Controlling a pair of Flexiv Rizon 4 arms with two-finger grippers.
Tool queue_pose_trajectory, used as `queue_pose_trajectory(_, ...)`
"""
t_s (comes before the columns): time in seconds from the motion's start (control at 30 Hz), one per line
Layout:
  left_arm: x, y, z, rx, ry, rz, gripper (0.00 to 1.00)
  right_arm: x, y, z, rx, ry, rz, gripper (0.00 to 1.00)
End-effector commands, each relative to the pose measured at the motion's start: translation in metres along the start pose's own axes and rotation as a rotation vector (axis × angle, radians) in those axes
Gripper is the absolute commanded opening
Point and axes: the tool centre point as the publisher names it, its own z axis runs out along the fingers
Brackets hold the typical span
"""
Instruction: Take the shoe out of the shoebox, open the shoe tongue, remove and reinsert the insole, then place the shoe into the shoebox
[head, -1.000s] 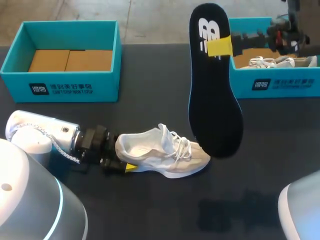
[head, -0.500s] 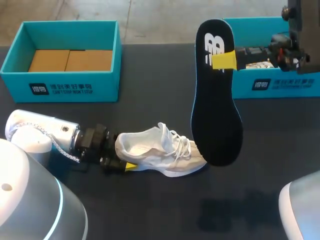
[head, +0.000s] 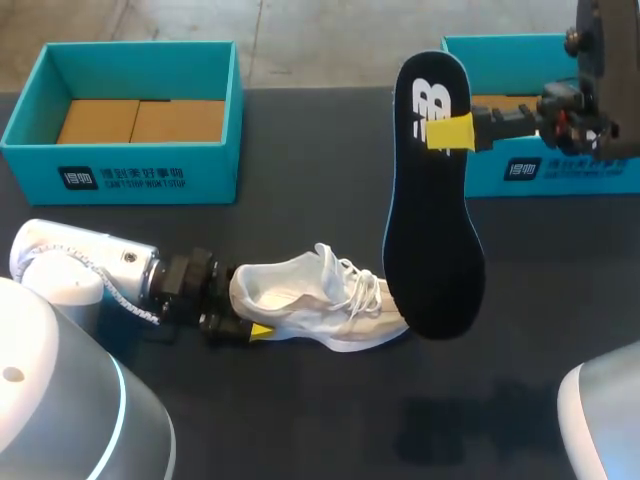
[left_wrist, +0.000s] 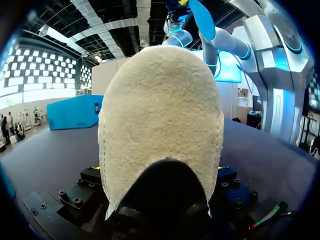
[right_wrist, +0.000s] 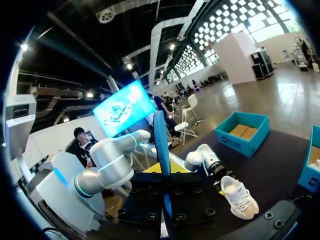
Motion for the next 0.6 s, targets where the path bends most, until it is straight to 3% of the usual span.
queue_pose_trajectory(0.03,-0.005,0.005,0.0,-0.005,0.006,0.006,0.27,-0.001,0.002,0.003,0.003,0.001,0.001,0.0)
queue_pose_trajectory(0.07,-0.005,0.005,0.0,-0.007,0.007,0.007,0.48,-0.001,0.002,0.003,0.003,0.001,0.001,0.0)
queue_pose_trajectory(0.1,-0.005,0.005,-0.001,-0.007,0.009,0.007,0.95,-0.001,0.002,0.003,0.003,0.001,0.001,0.0)
queue_pose_trajectory(0.13,-0.005,0.005,-0.001,-0.009,0.01,0.009,1.0,-0.001,0.002,0.003,0.003,0.001,0.001,0.0)
queue_pose_trajectory(0.6,-0.011,-0.001,-0.012,-0.043,0.013,0.038,1.0,-0.001,0.002,0.003,0.003,0.001,0.001,0.0)
